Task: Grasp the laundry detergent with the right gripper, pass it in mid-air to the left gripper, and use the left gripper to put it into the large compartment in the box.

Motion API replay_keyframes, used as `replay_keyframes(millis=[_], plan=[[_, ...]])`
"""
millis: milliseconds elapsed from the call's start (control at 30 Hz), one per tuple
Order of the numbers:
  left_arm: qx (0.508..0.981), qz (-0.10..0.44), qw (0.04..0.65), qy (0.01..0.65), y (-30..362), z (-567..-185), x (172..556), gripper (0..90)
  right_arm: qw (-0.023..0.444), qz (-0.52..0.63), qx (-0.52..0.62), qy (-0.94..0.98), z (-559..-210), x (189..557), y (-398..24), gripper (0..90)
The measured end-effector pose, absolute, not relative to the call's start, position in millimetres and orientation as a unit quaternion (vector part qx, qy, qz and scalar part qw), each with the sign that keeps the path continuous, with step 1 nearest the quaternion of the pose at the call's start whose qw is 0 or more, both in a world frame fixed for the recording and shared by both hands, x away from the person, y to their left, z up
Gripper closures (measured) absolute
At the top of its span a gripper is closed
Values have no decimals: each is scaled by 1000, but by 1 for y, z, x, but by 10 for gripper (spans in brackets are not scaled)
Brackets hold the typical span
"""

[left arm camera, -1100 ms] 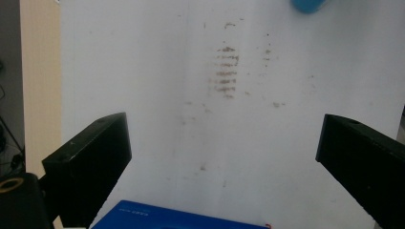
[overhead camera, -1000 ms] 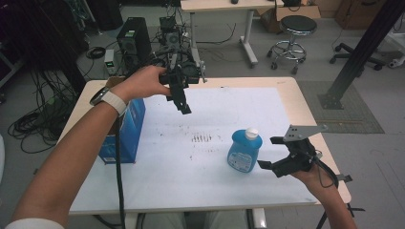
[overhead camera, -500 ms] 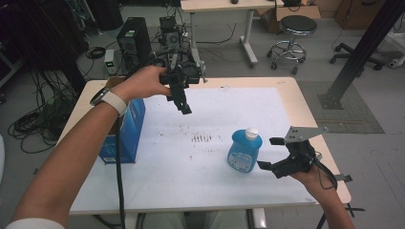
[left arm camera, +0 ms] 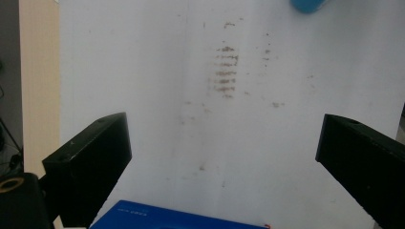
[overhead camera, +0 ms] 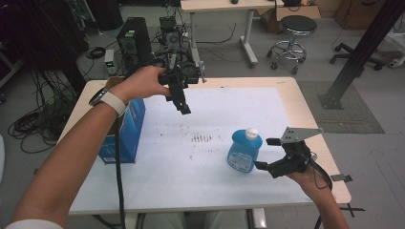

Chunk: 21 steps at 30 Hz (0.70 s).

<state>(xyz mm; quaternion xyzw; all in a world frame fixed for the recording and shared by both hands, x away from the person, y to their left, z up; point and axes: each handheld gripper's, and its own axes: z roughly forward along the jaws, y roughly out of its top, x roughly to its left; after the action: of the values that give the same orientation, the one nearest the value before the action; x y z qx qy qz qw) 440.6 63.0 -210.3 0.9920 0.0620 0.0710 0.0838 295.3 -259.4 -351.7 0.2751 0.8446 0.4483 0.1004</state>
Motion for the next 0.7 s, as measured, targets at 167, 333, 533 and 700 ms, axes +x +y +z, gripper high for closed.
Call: replay_keyframes(millis=[167, 333, 533, 700], plan=[[992, 72, 87, 62, 64, -211, 441, 53, 101, 448, 275, 844, -357, 298, -256, 60], [992, 70, 84, 62, 64, -211, 441, 53, 102, 452, 274, 843, -361, 301, -251, 61], [992, 70, 85, 63, 64, -211, 441, 53, 101, 458, 275, 839, -369, 305, -245, 61], [992, 71, 83, 62, 65, -212, 441, 53, 103, 462, 274, 837, -373, 307, -241, 62]])
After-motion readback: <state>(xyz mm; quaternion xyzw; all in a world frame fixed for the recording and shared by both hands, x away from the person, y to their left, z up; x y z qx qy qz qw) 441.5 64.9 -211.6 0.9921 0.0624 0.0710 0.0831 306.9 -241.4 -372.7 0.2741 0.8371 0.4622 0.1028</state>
